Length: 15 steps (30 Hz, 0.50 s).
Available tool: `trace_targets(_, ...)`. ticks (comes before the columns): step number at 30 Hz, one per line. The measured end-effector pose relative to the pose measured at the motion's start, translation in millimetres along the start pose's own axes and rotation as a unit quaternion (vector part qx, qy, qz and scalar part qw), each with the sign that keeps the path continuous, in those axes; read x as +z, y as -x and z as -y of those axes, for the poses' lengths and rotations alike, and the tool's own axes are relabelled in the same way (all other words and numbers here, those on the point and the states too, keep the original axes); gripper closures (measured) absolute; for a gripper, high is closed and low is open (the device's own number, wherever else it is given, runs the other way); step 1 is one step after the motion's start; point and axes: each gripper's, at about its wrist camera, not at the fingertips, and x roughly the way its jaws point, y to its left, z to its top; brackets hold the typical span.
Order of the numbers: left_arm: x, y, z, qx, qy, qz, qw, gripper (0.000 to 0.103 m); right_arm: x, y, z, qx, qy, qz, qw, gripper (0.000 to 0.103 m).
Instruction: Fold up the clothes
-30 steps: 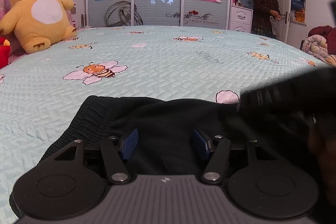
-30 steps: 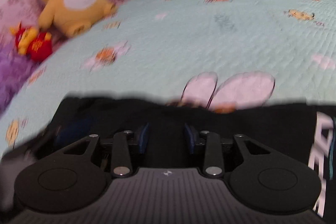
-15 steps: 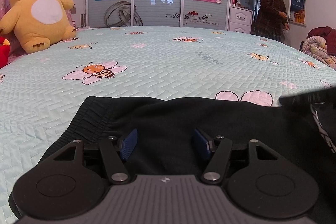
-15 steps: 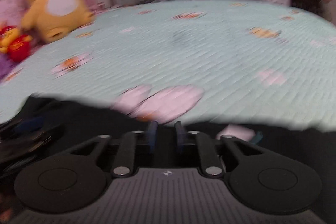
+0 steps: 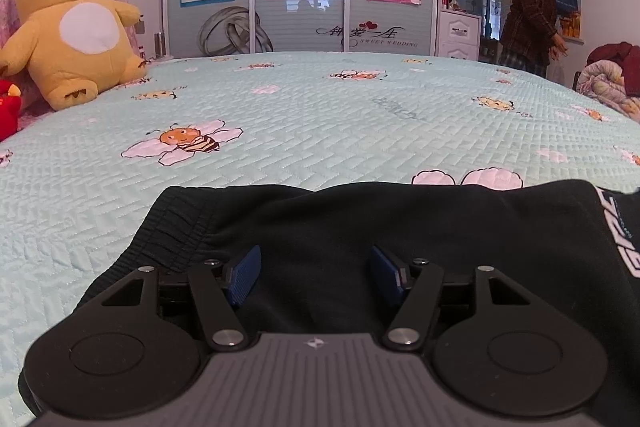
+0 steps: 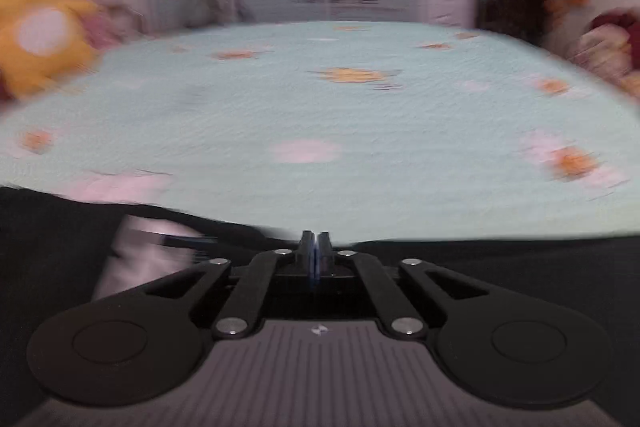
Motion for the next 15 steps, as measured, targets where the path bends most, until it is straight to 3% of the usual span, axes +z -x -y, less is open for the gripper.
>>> trace_targets(2, 0, 0, 1, 0.002, -0.002, 0.000, 1.0000, 0.038, -10, -6, 50, -0.023, -0.061, -0.006, 0.998, 0.060)
trace_targets(4, 0, 0, 1, 0.003, -0.003, 0.001, 1.0000, 0.038, -20, -4, 100, -0.020, -0.143, 0.001, 0.990, 0.068)
trace_targets(5, 0, 0, 1, 0.003, -0.004, 0.001, 1.0000, 0.038, -25, 3, 120, -0.015, -0.184, 0.017, 0.983, 0.079)
trace_targets(6, 0, 0, 2, 0.004, -0.005, 0.001, 1.0000, 0.038, -28, 8, 128, -0.009, -0.198, 0.025, 0.980, 0.079)
trace_targets(11, -1, 2, 4, 0.012, -0.013, 0.004, 0.9998, 0.037, -46, 21, 125, 0.017, -0.180, 0.032, 0.983, 0.077)
trace_targets(15, -2, 2, 6, 0.018, -0.018, 0.006, 0.9997, 0.036, -35, -3, 115, -0.001, -0.148, 0.010, 0.989, 0.073)
